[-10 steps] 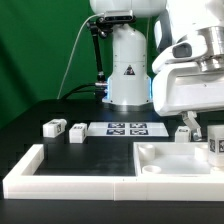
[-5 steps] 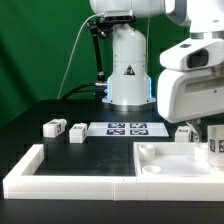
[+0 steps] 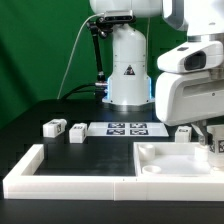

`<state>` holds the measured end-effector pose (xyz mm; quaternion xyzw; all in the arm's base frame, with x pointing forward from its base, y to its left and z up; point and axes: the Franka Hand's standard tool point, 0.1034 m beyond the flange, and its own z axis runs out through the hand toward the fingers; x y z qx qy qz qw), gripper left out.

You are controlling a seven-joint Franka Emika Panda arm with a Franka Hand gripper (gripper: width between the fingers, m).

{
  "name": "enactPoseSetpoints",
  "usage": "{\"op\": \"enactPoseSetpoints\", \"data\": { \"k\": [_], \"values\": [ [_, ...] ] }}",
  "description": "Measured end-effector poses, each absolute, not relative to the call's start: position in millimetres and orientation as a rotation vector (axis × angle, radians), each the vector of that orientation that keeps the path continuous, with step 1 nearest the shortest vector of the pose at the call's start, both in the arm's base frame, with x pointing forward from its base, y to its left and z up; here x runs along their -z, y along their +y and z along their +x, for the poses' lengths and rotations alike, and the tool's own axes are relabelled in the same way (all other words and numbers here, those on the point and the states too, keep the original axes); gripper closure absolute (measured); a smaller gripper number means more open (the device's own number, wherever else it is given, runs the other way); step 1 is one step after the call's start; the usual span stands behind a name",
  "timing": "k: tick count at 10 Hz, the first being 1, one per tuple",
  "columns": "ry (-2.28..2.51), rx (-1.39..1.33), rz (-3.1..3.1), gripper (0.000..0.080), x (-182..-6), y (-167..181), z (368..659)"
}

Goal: Assemble one leg

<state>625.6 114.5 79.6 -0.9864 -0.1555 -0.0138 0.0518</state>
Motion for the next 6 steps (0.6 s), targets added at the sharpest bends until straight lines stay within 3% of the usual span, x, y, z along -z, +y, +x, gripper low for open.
{"op": "enactPoseSetpoints", "data": {
  "k": [1,4,6],
  "values": [
    [-0.473,0.045,-3.0,0.0509,-79.8,114.7,625.9],
    [-0.431,0.043,-3.005,0.0509,-79.7,115.0,625.9],
    [-0.125,0.034,-3.031,0.0509,-79.0,114.7,627.0]
  ]
}}
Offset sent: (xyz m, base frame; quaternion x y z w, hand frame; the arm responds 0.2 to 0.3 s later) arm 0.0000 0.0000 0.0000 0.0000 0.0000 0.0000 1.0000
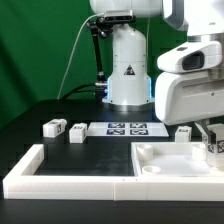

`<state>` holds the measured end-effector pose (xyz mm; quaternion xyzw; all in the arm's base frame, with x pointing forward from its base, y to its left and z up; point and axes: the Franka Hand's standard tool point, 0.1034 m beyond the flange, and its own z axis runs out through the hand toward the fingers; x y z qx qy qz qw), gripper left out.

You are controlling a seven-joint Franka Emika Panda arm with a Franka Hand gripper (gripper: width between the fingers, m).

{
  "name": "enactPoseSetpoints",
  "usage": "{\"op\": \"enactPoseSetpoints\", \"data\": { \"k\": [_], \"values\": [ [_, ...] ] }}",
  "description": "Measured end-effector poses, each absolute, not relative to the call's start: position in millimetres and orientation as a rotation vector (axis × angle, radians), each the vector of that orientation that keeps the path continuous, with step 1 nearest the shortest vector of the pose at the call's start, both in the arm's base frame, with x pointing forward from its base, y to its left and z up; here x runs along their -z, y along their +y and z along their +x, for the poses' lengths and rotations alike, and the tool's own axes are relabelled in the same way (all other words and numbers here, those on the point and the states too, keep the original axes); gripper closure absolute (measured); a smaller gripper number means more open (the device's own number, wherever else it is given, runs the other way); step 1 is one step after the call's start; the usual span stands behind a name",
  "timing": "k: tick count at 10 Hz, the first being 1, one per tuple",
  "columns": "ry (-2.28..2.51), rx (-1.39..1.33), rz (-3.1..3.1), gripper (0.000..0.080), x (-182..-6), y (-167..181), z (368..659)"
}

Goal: Assemble one leg

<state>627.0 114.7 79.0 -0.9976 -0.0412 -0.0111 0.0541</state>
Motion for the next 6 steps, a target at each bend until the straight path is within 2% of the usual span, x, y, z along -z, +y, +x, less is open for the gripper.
{"op": "enactPoseSetpoints", "data": {
  "k": [6],
  "values": [
    [0.897,0.002,-2.882,0.0509,-77.0,108.5,629.8]
  ]
}}
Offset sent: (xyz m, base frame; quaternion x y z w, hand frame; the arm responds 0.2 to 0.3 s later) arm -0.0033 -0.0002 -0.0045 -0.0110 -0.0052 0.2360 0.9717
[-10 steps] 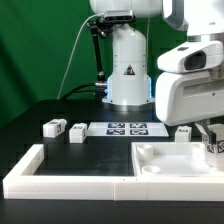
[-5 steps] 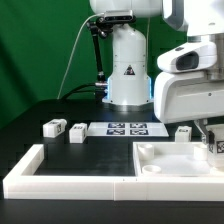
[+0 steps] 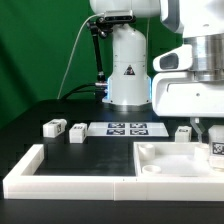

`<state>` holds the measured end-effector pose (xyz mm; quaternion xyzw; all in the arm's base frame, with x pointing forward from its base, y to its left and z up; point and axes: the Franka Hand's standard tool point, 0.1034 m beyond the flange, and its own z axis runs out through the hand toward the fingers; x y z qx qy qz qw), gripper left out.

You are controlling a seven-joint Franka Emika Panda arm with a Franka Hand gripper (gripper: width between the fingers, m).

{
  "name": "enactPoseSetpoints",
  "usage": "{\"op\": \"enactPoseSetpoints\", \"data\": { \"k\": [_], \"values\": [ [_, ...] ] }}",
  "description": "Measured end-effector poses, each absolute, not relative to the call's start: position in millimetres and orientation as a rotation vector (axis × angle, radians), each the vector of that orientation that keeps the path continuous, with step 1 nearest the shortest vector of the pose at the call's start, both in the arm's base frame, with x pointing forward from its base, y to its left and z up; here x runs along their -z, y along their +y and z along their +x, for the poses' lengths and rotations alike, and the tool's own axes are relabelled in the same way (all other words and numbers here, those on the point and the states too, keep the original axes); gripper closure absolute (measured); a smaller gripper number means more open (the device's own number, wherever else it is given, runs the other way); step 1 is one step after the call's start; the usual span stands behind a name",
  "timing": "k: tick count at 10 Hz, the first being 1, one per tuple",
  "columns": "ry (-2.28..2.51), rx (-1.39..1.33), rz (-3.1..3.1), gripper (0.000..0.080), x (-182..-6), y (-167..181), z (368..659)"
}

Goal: Assemble one leg

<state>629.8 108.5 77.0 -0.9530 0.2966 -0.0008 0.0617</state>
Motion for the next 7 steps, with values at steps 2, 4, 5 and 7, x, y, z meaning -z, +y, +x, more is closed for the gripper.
{"op": "enactPoseSetpoints", "data": {
  "k": [2,4,5,7],
  "values": [
    [1.192,-0.009,-2.784,0.0509,-76.7,108.1,629.1],
    [1.449,-0.022,-2.656,0.0509,-76.0,105.7,629.4],
    [1.503,-0.035,-2.628,0.0509,-76.0,105.4,629.3],
    [1.579,-0.052,-2.589,0.0509,-76.1,105.4,629.4]
  ]
}}
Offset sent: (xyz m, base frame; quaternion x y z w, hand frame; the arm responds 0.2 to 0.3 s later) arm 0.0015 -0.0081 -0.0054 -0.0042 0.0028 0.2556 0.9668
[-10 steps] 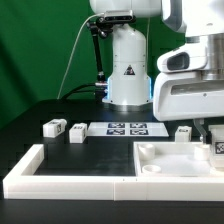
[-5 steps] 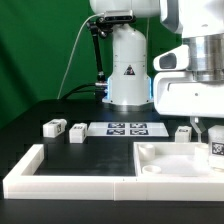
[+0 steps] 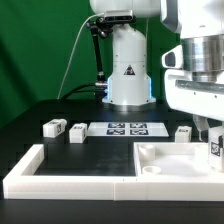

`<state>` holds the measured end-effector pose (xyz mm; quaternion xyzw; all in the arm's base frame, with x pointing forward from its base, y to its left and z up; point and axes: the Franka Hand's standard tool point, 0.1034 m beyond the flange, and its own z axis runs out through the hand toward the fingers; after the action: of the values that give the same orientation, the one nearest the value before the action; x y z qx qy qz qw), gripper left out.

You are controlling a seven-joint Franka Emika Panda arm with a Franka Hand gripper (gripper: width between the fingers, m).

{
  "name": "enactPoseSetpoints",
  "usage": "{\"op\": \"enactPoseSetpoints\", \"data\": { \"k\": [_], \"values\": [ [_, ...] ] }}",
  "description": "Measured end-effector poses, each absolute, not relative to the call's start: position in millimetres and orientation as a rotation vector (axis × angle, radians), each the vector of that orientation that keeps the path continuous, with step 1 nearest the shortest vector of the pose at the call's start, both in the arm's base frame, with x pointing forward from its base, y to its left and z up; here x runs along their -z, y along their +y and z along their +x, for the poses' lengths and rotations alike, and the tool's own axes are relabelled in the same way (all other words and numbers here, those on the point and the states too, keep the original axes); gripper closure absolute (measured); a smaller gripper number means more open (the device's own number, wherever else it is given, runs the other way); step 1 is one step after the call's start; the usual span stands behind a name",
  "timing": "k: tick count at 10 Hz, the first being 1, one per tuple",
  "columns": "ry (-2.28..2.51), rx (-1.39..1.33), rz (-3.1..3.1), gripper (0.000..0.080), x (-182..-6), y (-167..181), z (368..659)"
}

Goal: Assemble one leg

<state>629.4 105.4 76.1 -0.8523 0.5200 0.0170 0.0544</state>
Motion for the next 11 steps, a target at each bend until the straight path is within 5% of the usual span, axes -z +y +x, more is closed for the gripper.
{"op": "enactPoseSetpoints", "data": {
  "k": [3,11],
  "values": [
    [1.481,-0.048,-2.641,0.0185,-76.0,108.1,629.1],
    [0.178,-0.021,-3.041,0.015,-77.2,120.3,624.6]
  ]
}}
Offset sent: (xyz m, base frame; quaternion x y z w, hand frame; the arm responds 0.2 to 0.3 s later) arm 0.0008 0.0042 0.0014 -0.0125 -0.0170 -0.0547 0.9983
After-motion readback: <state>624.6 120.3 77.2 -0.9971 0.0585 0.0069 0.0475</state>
